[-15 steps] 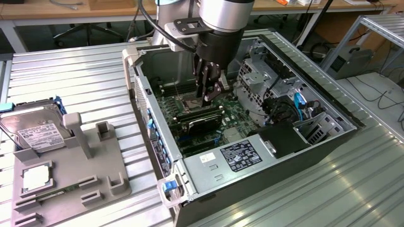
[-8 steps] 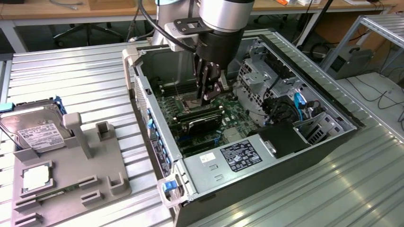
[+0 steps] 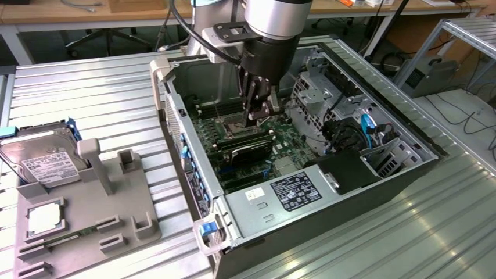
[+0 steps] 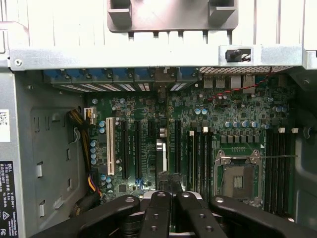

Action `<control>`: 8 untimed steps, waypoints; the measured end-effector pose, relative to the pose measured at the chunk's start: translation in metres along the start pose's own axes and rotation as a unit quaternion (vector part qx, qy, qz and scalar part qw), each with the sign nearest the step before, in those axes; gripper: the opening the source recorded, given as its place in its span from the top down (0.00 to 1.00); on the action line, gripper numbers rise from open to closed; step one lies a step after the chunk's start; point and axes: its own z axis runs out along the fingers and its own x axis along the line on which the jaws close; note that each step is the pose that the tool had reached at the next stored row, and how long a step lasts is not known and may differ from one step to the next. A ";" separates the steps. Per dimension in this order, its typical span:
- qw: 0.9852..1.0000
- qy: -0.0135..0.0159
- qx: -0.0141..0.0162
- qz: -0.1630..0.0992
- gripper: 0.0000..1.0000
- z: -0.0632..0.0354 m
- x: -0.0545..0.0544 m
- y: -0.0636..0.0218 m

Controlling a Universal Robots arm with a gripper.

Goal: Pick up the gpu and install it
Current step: 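Press down on the gpu until it lock into place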

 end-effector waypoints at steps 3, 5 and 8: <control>1.000 0.000 0.000 0.000 0.89 0.0018 0.000 0.0004; 1.000 0.000 0.000 0.000 0.89 0.0054 -0.001 0.0003; 1.000 0.000 0.000 0.000 0.89 0.0148 -0.001 0.0002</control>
